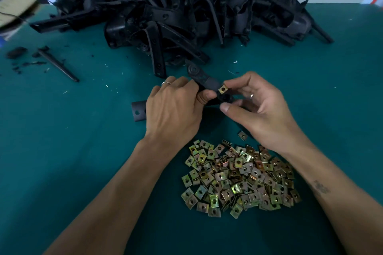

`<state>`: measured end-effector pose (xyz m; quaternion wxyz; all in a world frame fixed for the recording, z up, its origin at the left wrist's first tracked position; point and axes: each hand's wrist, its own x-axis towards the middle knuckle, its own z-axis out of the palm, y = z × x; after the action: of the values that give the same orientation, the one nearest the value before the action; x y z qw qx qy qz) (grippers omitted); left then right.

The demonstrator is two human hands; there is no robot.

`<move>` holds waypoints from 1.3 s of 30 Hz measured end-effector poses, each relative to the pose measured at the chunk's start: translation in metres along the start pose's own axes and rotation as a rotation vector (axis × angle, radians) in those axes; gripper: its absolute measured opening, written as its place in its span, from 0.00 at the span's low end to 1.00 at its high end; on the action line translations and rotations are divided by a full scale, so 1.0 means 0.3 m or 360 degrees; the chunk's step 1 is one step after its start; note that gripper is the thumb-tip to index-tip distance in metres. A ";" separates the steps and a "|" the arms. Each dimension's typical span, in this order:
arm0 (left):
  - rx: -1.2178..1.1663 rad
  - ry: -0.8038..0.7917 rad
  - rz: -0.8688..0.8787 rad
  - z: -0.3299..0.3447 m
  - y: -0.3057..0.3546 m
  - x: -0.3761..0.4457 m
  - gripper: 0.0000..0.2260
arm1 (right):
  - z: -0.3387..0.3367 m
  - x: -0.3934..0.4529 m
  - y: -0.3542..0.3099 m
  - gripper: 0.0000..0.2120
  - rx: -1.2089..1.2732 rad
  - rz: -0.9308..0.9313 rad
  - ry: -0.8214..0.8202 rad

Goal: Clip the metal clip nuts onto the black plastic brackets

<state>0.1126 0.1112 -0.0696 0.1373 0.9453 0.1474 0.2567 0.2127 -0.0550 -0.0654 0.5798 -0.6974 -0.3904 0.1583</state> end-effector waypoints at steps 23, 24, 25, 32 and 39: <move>-0.0018 0.0002 -0.0004 -0.012 0.028 -0.016 0.18 | -0.015 0.005 -0.033 0.11 -0.1308 -0.0736 0.0062; -0.0009 0.0001 0.0024 -0.013 0.032 -0.016 0.20 | -0.028 0.002 -0.033 0.11 -0.1166 -0.0660 0.0030; 0.0003 -0.0001 0.0048 -0.012 0.035 -0.016 0.21 | -0.047 -0.002 -0.032 0.10 -0.0978 -0.0540 -0.0010; -0.0084 -0.0007 0.0077 -0.006 0.029 -0.014 0.20 | -0.160 -0.028 -0.051 0.12 -0.0640 0.0280 -0.0682; -0.0086 0.0022 0.0064 0.004 0.021 -0.015 0.20 | -0.151 -0.026 -0.030 0.08 -0.0548 0.0298 -0.0406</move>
<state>0.1109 0.1036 -0.0706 0.1566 0.9422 0.1224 0.2698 0.2351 -0.0915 -0.0462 0.3812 -0.7935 -0.4154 0.2293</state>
